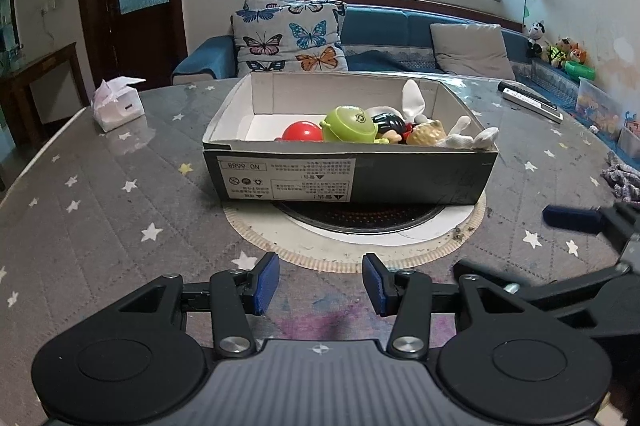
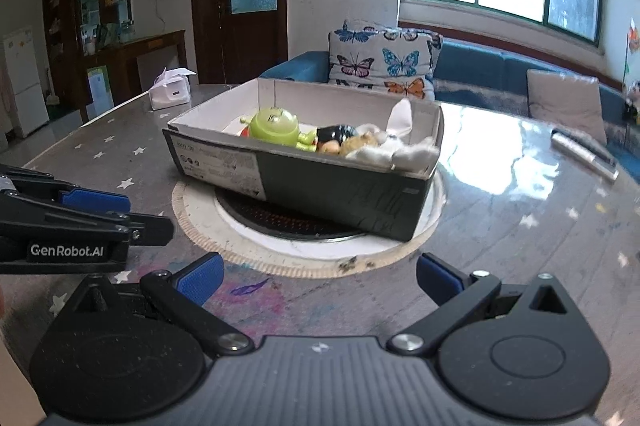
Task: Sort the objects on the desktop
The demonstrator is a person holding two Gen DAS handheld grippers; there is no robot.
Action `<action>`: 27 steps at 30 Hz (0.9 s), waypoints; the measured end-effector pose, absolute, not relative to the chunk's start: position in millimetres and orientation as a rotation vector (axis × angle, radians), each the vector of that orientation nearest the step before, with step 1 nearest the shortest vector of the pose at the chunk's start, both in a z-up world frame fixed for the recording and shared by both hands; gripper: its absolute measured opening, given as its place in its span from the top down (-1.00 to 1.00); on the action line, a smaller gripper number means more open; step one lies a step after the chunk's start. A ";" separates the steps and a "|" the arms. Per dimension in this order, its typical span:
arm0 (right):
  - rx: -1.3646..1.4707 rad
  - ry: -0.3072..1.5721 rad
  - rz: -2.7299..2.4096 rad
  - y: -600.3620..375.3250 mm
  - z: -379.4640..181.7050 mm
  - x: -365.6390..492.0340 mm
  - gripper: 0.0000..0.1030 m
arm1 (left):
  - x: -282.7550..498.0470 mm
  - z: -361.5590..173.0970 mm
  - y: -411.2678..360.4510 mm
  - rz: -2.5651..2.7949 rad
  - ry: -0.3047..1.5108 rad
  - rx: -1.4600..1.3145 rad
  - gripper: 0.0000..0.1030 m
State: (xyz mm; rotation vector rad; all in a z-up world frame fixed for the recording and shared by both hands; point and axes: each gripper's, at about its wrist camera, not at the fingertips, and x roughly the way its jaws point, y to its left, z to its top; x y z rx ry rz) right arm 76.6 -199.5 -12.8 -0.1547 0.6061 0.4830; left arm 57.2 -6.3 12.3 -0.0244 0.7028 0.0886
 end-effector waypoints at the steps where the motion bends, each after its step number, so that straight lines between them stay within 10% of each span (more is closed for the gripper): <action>1: -0.161 0.600 0.480 -200.9 -9.7 77.0 -1.00 | 57.5 13.2 -6.0 0.087 0.703 -0.024 0.06; 27: -0.099 0.651 0.395 -224.7 -25.2 83.3 -1.00 | 65.8 8.5 -13.0 0.107 0.722 -0.008 0.07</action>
